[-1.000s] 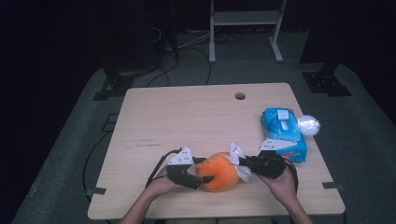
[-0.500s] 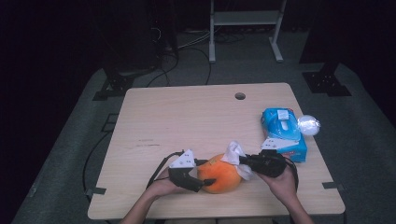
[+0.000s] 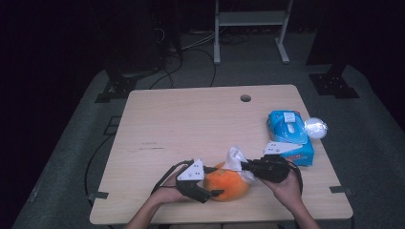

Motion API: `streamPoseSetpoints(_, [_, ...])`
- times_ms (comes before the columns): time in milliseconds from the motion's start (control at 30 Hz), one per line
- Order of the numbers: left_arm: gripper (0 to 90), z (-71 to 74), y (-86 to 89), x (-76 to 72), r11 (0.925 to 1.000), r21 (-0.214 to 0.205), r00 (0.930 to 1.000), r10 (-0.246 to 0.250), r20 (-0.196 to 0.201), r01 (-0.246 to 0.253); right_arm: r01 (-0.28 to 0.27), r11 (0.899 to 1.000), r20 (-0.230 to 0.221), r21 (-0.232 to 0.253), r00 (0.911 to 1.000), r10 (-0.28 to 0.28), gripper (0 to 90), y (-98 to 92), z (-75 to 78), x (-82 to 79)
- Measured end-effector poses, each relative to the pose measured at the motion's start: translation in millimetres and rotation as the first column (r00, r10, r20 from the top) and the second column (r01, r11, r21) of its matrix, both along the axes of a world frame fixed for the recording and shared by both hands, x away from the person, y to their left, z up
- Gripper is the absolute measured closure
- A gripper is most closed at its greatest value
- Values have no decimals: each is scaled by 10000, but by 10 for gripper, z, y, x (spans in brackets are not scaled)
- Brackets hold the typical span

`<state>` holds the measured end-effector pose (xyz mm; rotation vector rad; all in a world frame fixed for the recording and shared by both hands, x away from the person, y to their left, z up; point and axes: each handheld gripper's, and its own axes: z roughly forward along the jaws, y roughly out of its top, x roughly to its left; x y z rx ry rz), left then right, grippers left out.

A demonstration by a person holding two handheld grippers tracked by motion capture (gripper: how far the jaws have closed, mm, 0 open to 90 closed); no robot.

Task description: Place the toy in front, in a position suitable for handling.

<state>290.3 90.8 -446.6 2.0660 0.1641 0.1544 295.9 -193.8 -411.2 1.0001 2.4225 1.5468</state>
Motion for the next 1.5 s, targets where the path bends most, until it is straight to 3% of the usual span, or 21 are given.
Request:
streamPoseSetpoints(67, [280,-3,3,8,10000,-19,10000,-25,-90,25,24,9999,-308,141,9995,-20,836,-33,-54,45])
streamPoseSetpoints(200, [280,0,-10,-6,9999,26,9999,-131,1,131,591,9982,-642,-103,9962,-596,836,-152,-142,111])
streamPoseSetpoints(333, [279,-6,-11,-18,9998,14,9998,-202,36,202,293,9994,-397,184,9988,-285,836,-103,-48,49])
streamPoseSetpoints(400, [279,-8,-5,-17,9998,28,9998,-206,66,206,138,9999,-203,-19,9997,-139,836,-53,-27,31])
streamPoseSetpoints(467, [280,-10,-5,-18,9998,5,9998,-200,37,200,96,10000,-415,6,9991,-95,836,-59,-70,49])
streamPoseSetpoints(567, [279,-1,-31,-25,9997,35,9997,-232,78,232,499,9986,-754,-199,9958,-513,837,-134,-124,90])
streamPoseSetpoints(633, [279,5,-55,-50,9995,96,9993,-308,202,306,513,9987,-705,-55,9962,-516,838,-142,-89,74])
streamPoseSetpoints(733, [278,6,-73,-70,9990,145,9985,-434,344,429,-108,9996,-308,264,9995,116,838,-30,27,0])
streamPoseSetpoints(800, [279,6,-59,-64,9990,132,9987,-424,278,420,-274,9995,-58,-147,9996,273,838,47,49,-29])
streamPoseSetpoints(900, [280,0,-37,-40,9991,69,9991,-407,151,406,-169,9999,-393,-33,9991,168,839,-4,-41,25])
streamPoseSetpoints(1033, [281,-8,-8,-23,9992,37,9992,-406,68,406,478,9985,-770,-264,9958,-497,839,-161,-114,76])
streamPoseSetpoints(1133, [281,-8,25,5,9996,-16,9995,-296,-73,296,402,9991,-719,126,9966,-392,839,-194,-52,39])
streamPoseSetpoints(1200, [281,-13,38,19,9996,-75,9995,-277,-161,275,273,9996,-589,116,9979,-266,839,-175,-20,20])
streamPoseSetpoints(1333, [281,-14,38,22,9997,-89,9996,-223,-195,222,318,9987,-944,-396,9949,-354,839,-175,-137,75])
streamPoseSetpoints(1400, [281,-13,39,19,9997,-84,9996,-233,-183,232,507,9983,-1208,-303,9912,-540,839,-218,-169,108])
streamPoseSetpoints(1433, [280,-14,40,20,9997,-100,9996,-222,-194,220,587,9976,-1153,-373,9914,-627,838,-228,-155,105])
streamPoseSetpoints(1500, [280,-18,40,28,9997,-135,9995,-212,-221,209,544,9985,-1069,0,9928,-541,838,-235,-100,84])
